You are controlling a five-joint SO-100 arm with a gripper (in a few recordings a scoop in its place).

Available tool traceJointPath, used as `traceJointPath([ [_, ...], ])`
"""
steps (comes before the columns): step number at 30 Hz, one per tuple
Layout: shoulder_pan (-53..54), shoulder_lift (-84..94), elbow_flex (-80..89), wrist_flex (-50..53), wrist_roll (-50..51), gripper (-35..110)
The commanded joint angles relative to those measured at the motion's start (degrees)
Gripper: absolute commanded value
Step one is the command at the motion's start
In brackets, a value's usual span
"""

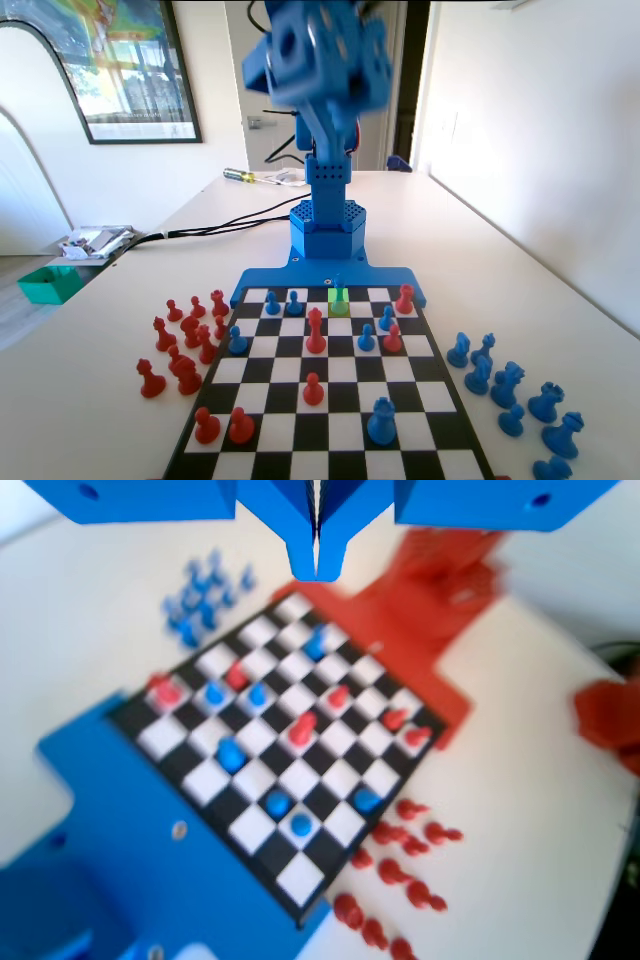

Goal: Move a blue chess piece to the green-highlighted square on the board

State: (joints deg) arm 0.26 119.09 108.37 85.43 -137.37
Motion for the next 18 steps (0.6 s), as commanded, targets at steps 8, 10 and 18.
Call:
traceJointPath([
  [8, -4.83, -7.56, 5.80, 1.14, -9.76, 11],
  [10, -5.54, -7.56, 7.03, 1.32, -10.55, 11],
  [18, -7.38, -7.65, 13.89, -2.72, -12.92, 13],
])
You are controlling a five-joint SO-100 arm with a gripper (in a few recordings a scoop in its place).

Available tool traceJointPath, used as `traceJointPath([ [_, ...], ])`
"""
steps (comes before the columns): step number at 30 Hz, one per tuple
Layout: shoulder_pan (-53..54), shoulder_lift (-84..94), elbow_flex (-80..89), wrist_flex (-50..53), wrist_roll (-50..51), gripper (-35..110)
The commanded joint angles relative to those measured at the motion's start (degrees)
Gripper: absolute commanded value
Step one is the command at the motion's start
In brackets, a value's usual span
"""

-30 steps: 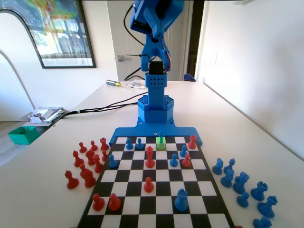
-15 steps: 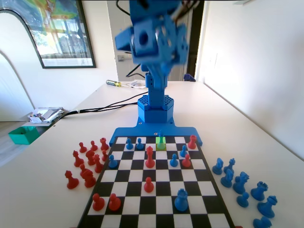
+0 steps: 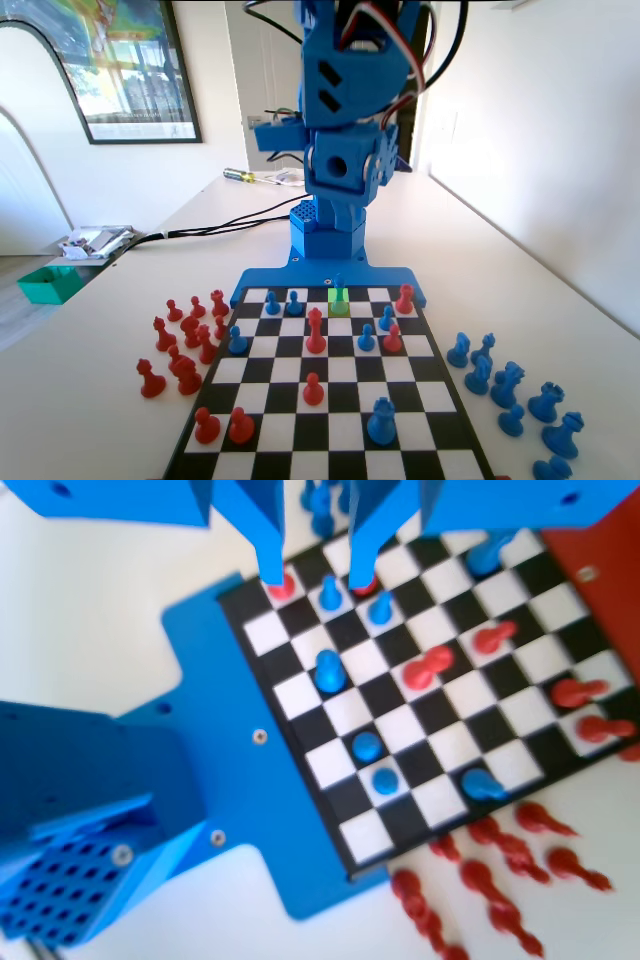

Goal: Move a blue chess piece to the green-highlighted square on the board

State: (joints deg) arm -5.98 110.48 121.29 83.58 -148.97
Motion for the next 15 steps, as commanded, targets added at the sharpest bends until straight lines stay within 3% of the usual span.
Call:
traceJointPath([
  [1, -1.14, 0.97, 2.20, -1.76, -1.67, 13],
  [15, 1.05, -0.79, 11.51, -14.33, -4.92, 15],
])
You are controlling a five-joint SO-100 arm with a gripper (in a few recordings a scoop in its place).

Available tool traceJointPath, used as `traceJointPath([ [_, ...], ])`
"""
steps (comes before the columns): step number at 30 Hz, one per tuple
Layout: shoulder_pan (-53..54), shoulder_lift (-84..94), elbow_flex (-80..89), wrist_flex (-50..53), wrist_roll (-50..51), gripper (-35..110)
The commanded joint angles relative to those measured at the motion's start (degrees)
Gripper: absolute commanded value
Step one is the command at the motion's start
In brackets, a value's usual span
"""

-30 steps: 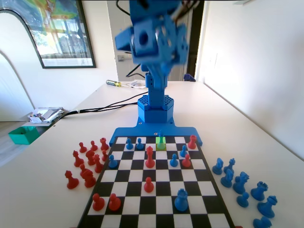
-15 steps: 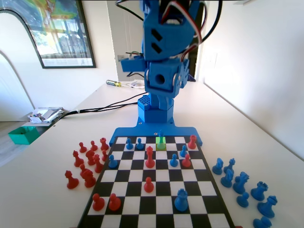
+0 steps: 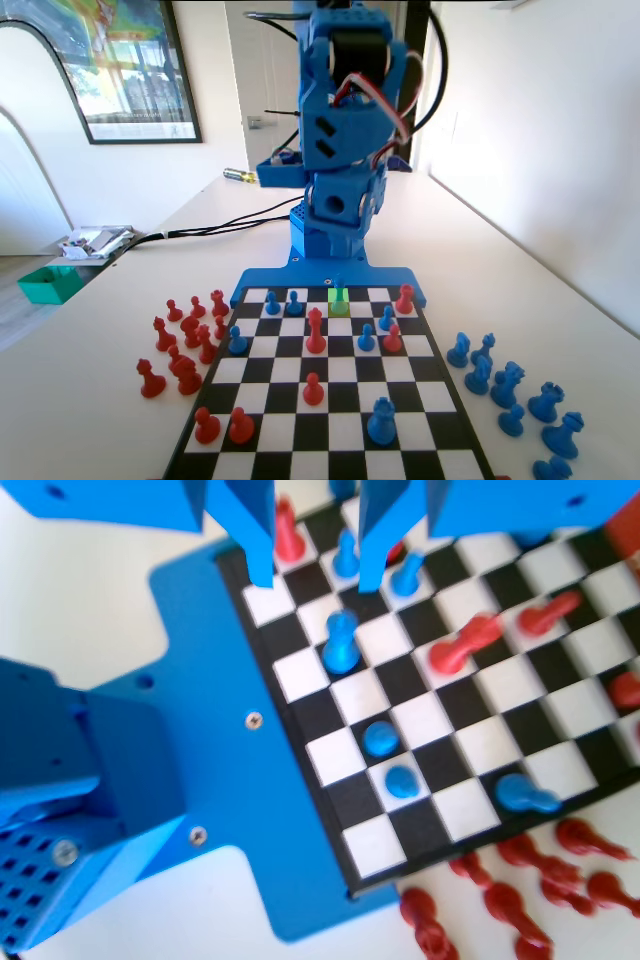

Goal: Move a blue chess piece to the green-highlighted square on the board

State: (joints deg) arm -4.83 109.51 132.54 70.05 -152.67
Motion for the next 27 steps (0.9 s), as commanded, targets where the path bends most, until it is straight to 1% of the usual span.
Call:
traceJointPath([
  [1, 0.09, -0.35, 0.35, -1.23, -1.41, 15],
  [27, 1.76, -7.03, 6.24, -15.73, -3.16, 15],
])
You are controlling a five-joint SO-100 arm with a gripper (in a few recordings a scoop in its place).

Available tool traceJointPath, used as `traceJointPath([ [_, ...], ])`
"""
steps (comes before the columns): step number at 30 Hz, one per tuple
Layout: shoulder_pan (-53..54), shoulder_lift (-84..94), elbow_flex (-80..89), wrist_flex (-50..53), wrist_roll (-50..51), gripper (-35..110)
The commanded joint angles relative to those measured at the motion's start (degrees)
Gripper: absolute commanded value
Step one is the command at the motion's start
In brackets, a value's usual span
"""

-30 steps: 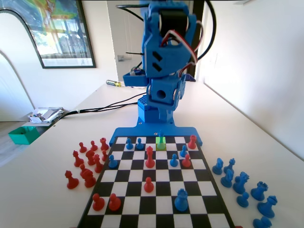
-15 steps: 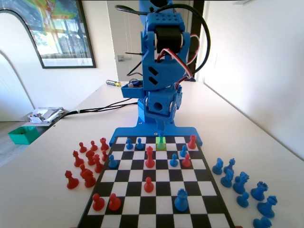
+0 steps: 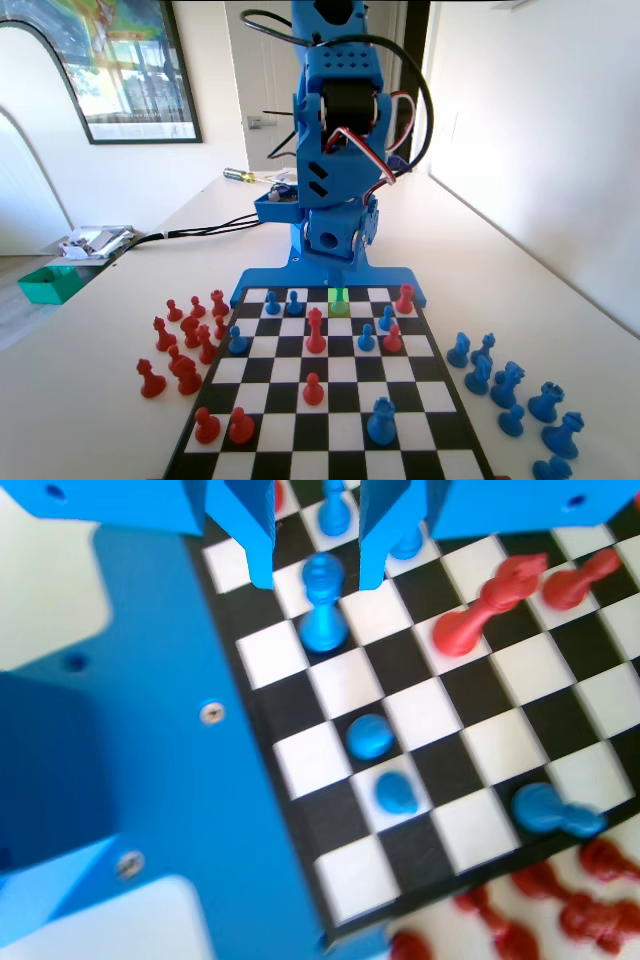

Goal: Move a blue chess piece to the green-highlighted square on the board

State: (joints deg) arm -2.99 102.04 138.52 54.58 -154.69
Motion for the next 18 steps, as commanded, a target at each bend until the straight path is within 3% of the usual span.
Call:
traceJointPath([
  [1, -0.09, 0.09, 0.44, -0.88, -1.14, 15],
  [18, -0.53, -2.37, 7.73, -13.62, -0.62, 11],
])
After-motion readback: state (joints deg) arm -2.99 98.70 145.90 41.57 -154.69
